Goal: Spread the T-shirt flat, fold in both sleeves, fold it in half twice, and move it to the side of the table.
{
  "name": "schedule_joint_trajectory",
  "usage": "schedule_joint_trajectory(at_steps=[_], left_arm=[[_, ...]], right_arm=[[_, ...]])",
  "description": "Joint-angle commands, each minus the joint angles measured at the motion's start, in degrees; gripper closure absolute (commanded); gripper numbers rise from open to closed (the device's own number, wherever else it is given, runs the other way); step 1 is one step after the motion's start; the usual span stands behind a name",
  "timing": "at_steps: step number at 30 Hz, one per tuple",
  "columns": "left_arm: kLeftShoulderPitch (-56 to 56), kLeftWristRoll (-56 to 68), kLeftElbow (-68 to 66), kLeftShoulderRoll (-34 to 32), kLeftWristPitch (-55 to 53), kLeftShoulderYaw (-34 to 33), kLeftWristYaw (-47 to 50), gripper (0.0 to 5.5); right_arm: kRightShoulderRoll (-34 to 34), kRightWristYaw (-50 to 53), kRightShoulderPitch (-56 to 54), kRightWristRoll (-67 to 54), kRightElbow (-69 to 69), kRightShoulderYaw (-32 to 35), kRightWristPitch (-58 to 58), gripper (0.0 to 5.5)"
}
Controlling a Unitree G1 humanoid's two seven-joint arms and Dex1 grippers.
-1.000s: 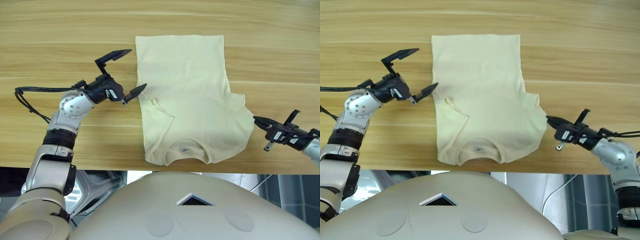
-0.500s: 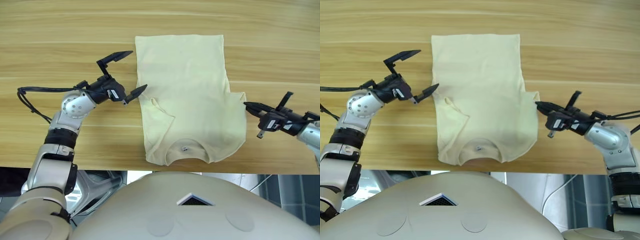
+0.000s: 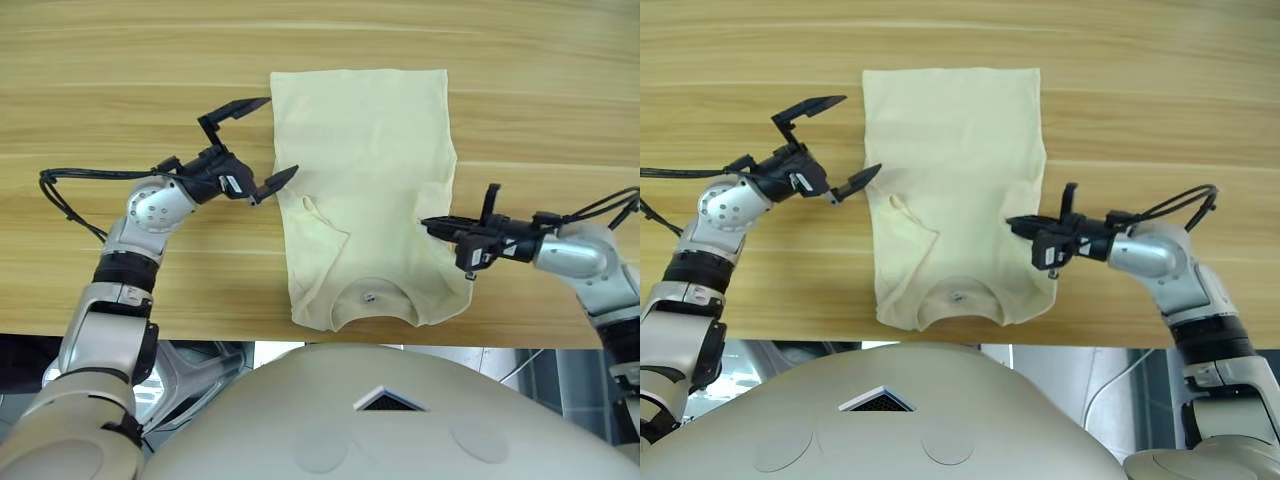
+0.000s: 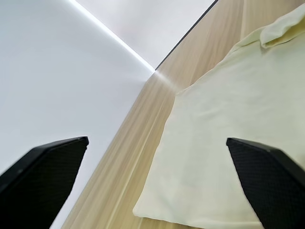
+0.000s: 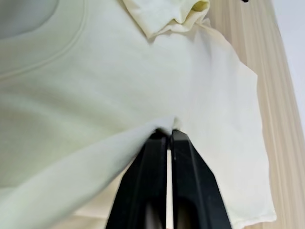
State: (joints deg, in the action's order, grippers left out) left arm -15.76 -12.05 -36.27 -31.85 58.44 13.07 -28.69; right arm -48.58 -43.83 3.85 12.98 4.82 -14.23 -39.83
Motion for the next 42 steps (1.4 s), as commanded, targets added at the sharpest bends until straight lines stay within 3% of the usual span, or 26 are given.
schedule_joint_trajectory(at_steps=[1, 19, 31, 42], left_arm=[[-0.6, -0.4, 0.1, 0.2, -0.1, 0.5, 0.1, 0.1], [-0.6, -0.6, 0.2, 0.8, -0.2, 0.8, -0.1, 0.1], [-0.9, -0.9, -0.4, 1.3, -0.1, 0.9, 0.1, 0.1], [-2.1, -1.4, -1.6, 2.0, -0.1, 1.5, 0.8, 0.1]], right_arm=[[1.0, -0.7, -1.8, 2.2, 0.5, -2.2, 1.1, 5.47], [7.3, 0.1, -5.6, 1.9, 1.2, -5.6, 5.8, 5.47], [7.6, -0.5, -6.3, 3.0, 3.6, -6.8, 7.3, 3.36], [5.1, -3.5, -5.3, -14.2, -1.9, 0.6, 6.1, 1.62]])
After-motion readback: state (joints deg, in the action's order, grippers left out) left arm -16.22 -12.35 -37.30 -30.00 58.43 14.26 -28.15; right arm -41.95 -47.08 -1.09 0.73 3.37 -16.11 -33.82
